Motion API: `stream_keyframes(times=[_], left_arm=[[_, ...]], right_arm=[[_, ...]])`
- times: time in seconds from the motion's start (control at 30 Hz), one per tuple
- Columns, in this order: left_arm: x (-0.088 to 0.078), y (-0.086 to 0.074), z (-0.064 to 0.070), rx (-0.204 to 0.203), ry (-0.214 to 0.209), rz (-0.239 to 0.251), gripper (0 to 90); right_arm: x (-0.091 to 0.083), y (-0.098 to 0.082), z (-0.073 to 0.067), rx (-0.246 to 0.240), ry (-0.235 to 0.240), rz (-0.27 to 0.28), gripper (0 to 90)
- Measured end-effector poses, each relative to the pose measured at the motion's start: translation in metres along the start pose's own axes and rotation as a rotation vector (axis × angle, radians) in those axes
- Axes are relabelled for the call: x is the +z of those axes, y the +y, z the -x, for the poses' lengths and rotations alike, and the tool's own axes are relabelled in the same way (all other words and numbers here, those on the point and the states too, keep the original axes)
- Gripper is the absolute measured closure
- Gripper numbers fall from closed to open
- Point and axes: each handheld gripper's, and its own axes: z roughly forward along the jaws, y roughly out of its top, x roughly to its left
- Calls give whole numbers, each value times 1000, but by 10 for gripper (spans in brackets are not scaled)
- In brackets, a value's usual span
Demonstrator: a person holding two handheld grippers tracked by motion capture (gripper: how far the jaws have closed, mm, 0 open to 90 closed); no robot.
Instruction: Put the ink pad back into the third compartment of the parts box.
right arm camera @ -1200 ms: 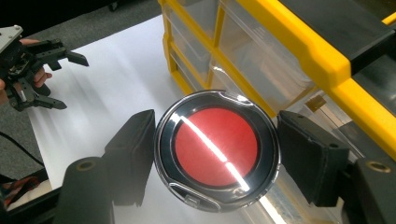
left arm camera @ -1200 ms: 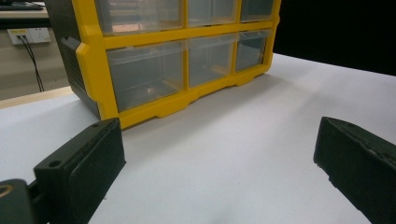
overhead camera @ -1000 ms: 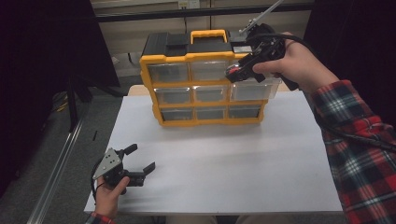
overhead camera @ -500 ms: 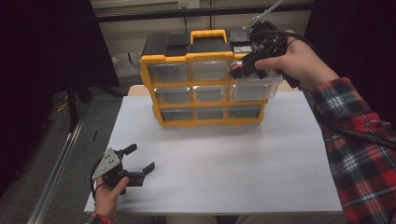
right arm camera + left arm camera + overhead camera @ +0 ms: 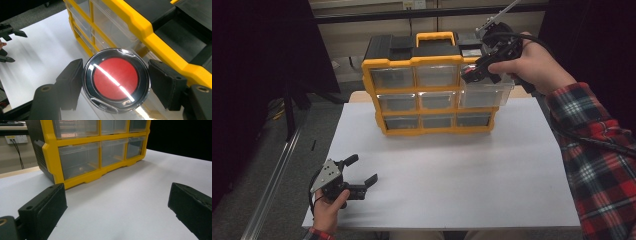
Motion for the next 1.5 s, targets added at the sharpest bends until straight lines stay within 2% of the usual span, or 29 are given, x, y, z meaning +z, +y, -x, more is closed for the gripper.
stream_keyframes(times=[0.07,0.27,0.47,0.53,0.73,0.8,0.97,1.0,1.1,1.5], left_arm=[[-1,0,-1,19,0,-11,20],[-1,0,0,0,-5,6,20],[-1,0,0,2,2,-2,20],[-1,0,0,3,3,-2,20],[-1,0,0,3,-1,-16,20],[-1,0,0,0,5,-6,20],[-2,0,-1,15,-3,-22,20],[0,0,1,-7,6,3,20],[-1,0,1,-12,6,-2,20],[0,-1,1,-14,7,5,20]], right_arm=[[0,0,0,7,-4,-3,301],[0,-2,3,4,-9,-1,301],[0,-6,7,24,-20,-4,301],[1,-7,9,11,-28,-4,301],[1,-9,12,21,-33,-6,301],[1,-11,13,25,-32,-1,301],[2,-13,16,33,-42,-8,301],[2,-14,16,29,-38,-7,301],[2,-15,17,43,-41,-13,300],[4,-17,18,34,-50,-9,299]])
